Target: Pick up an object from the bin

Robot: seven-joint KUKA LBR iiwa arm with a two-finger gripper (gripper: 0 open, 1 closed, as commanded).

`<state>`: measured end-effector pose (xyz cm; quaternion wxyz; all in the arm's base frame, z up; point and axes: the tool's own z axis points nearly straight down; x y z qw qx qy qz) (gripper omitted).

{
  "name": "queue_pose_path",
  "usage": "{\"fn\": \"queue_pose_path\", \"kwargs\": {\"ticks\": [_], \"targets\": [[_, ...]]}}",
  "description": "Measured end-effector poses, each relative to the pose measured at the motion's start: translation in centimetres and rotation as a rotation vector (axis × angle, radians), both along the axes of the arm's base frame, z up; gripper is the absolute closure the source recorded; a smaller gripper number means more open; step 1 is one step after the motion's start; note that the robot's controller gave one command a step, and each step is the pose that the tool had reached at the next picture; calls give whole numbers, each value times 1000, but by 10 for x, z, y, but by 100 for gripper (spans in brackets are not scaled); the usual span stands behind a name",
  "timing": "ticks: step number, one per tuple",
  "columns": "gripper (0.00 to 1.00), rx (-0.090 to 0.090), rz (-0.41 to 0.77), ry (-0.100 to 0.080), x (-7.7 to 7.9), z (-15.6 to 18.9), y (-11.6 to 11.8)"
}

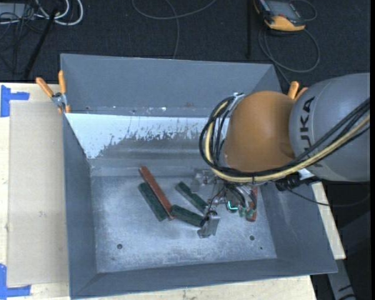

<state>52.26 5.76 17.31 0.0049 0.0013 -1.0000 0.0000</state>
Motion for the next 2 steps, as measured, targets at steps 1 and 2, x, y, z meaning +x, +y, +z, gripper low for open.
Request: {"fn": "queue_pose_path", "kwargs": {"ticks": [1,2], "targets": [[0,1,116,-15,-14,-105,-53],[0,1,16,-16,51,-85,-44]]}}
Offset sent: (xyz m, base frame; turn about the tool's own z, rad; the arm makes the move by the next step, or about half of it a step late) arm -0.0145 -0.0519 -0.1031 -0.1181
